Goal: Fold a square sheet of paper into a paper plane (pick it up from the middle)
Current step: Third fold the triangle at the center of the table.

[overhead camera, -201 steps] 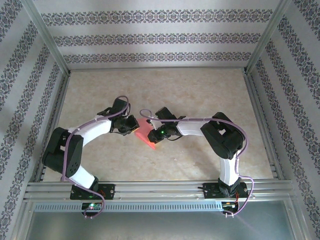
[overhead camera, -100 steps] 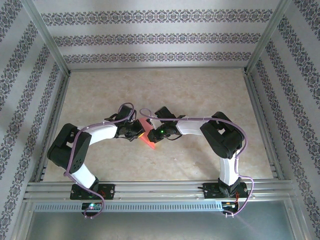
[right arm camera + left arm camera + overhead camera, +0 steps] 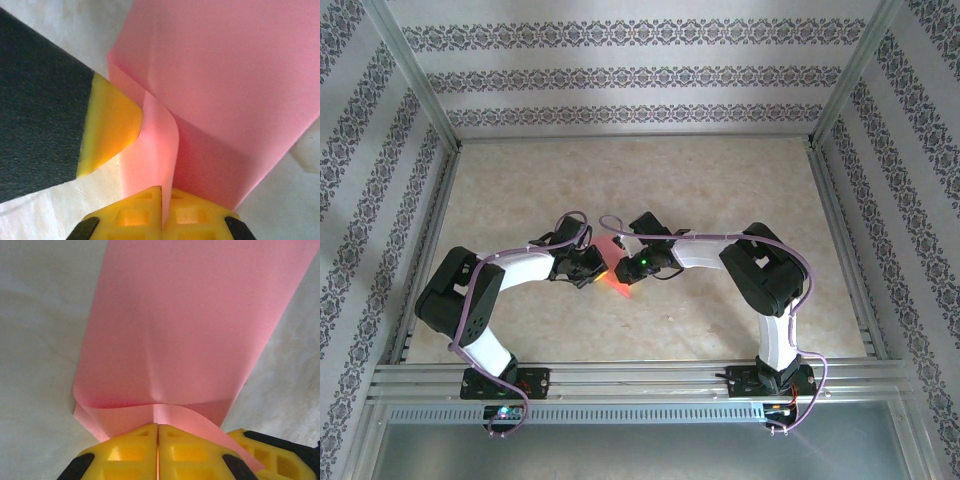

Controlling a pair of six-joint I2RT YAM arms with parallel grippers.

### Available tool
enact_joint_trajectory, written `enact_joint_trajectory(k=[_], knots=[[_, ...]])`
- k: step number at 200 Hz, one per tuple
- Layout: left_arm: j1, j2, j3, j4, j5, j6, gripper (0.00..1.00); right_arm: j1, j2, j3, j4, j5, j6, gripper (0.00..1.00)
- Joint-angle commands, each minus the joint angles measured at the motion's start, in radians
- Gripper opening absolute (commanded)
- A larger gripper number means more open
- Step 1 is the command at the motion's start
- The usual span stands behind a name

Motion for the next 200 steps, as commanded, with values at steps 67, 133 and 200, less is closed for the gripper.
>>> enact_joint_trajectory(k=[67,133,200], knots=[[-0.013,0.009,-0.046,0.048,-0.018,-0.013,0.09,-0.013,0.058,0.005,-0.079,0.045,0.012,0.06],[-0.012,-0.038,-0.035,0.040,-0.015,0.071,0.12,-0.014,0.071,0.015,-0.097,0.045,0.021,0.06],[-0.012,-0.063,-0.038,0.025,-0.031,0.098,0.14,-0.016,0.081,0.023,-0.103,0.042,0.029,0.06]])
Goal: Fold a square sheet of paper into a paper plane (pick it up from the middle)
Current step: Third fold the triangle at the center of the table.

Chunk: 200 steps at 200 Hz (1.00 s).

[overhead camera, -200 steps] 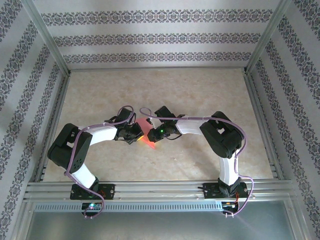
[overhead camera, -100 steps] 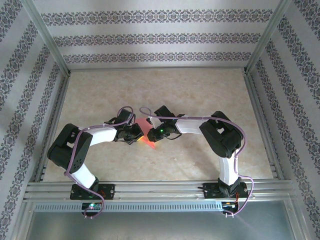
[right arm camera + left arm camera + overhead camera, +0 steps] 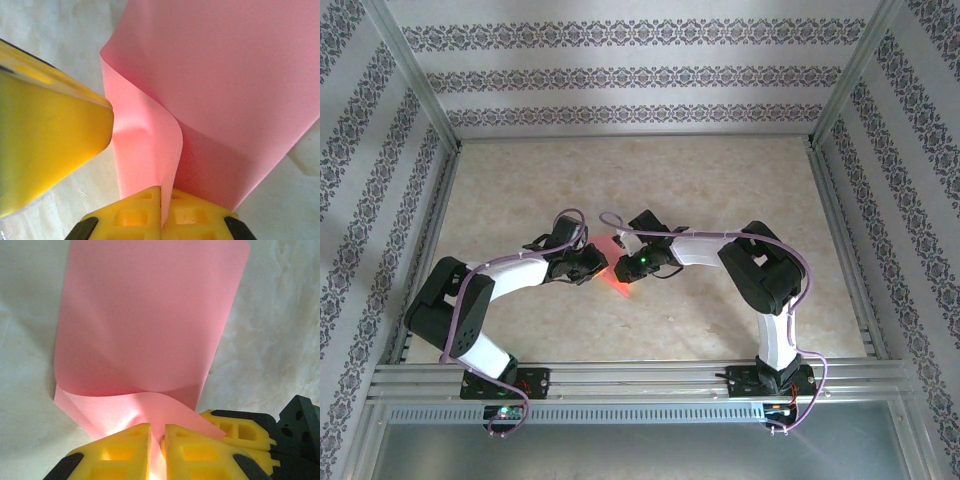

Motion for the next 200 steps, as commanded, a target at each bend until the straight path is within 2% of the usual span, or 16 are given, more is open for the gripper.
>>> enact_joint_trajectory(k=[1,39,121,157,200], knots=[[-0.012,0.018,0.003,-0.028,-0.018,0.030,0.14,-0.010,0.063,-0.004,-0.070,0.060,0.006,0.06],[-0.012,0.060,0.028,-0.005,-0.013,0.035,0.13,-0.010,0.066,0.000,-0.079,0.058,0.001,0.06],[-0.009,0.078,-0.007,-0.054,-0.077,0.016,0.06,-0.015,0.057,0.004,-0.084,0.063,0.017,0.08],[-0.009,0.103,-0.011,-0.086,-0.092,0.003,0.03,-0.034,-0.003,0.013,-0.081,0.049,0.066,0.19],[-0.009,0.116,-0.005,-0.115,-0.100,0.004,0.02,-0.079,-0.144,-0.032,-0.062,0.052,0.154,0.30]])
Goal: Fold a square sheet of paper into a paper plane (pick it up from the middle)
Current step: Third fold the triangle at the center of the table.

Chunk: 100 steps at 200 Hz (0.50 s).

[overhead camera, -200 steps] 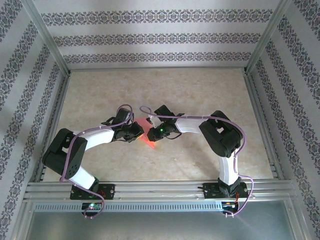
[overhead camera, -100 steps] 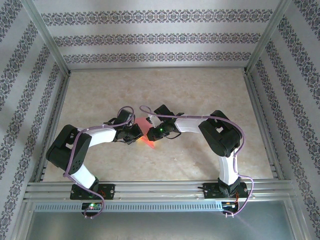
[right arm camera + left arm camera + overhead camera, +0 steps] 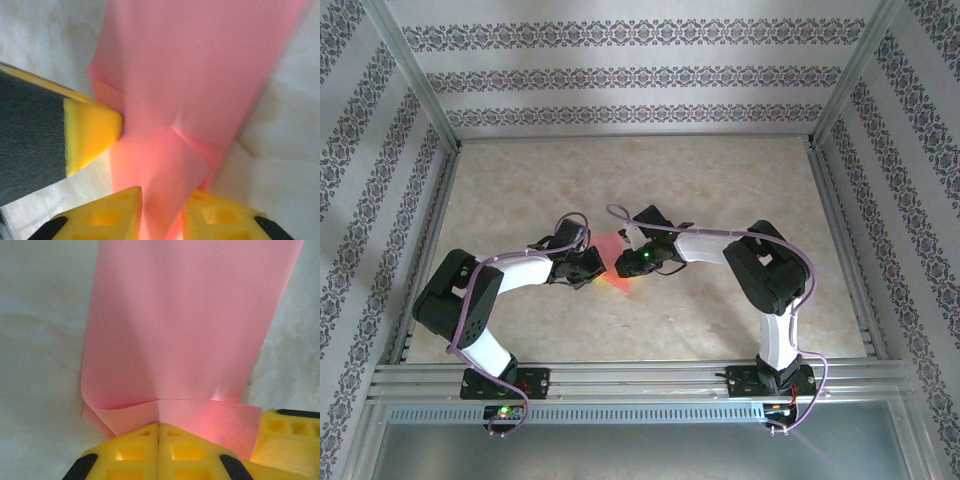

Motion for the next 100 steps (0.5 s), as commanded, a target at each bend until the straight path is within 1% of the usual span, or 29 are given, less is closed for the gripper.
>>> enact_joint_trajectory(k=[1,25,36,49,73,100], knots=[[-0.009,0.052,-0.006,-0.111,-0.073,-0.007,0.02,-0.038,-0.104,-0.034,-0.028,0.042,0.069,0.30],[-0.009,0.061,-0.001,-0.111,-0.068,-0.006,0.02,-0.058,-0.169,-0.068,-0.029,0.048,0.095,0.32],[-0.009,0.061,-0.001,-0.106,-0.066,-0.007,0.02,-0.054,-0.180,-0.075,-0.028,0.018,0.089,0.30],[-0.008,0.060,0.001,-0.110,-0.068,-0.007,0.02,-0.039,-0.180,-0.073,-0.034,-0.021,0.068,0.25],[-0.008,0.058,-0.002,-0.111,-0.068,-0.010,0.02,0.011,-0.163,-0.047,-0.072,-0.041,0.024,0.21],[-0.008,0.057,-0.002,-0.111,-0.068,-0.013,0.02,0.053,-0.122,-0.017,-0.080,-0.070,0.009,0.16]])
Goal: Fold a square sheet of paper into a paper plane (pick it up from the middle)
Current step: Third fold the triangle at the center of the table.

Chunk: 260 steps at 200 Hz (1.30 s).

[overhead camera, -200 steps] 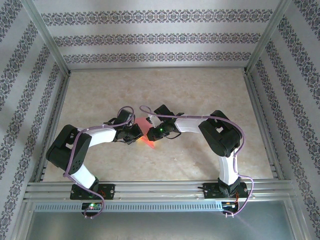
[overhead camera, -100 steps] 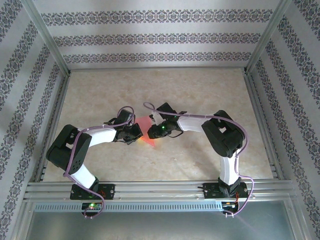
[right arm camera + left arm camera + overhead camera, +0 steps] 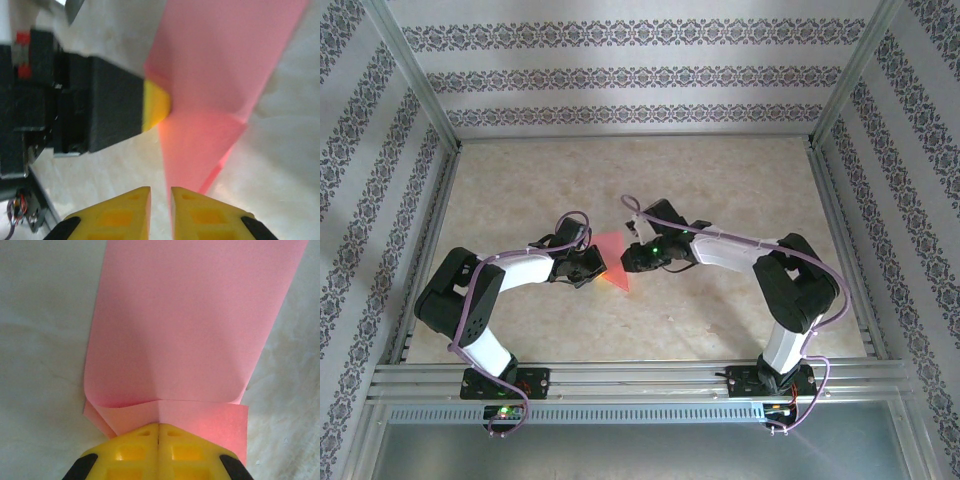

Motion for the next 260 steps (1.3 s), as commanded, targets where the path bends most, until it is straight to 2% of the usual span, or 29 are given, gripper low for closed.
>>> enact_joint_trajectory(k=[1,44,115,260], knots=[[-0.009,0.043,-0.019,-0.107,-0.068,-0.013,0.02,0.034,0.044,0.035,-0.035,-0.050,-0.035,0.16],[-0.009,0.043,-0.020,-0.108,-0.068,-0.018,0.02,0.069,0.112,0.071,-0.070,-0.029,-0.041,0.13],[-0.009,0.043,-0.019,-0.118,-0.068,-0.016,0.02,0.072,0.171,0.100,-0.139,0.054,-0.061,0.12],[-0.009,0.041,-0.018,-0.136,-0.083,-0.010,0.02,0.072,0.205,0.102,-0.175,0.064,-0.080,0.12]])
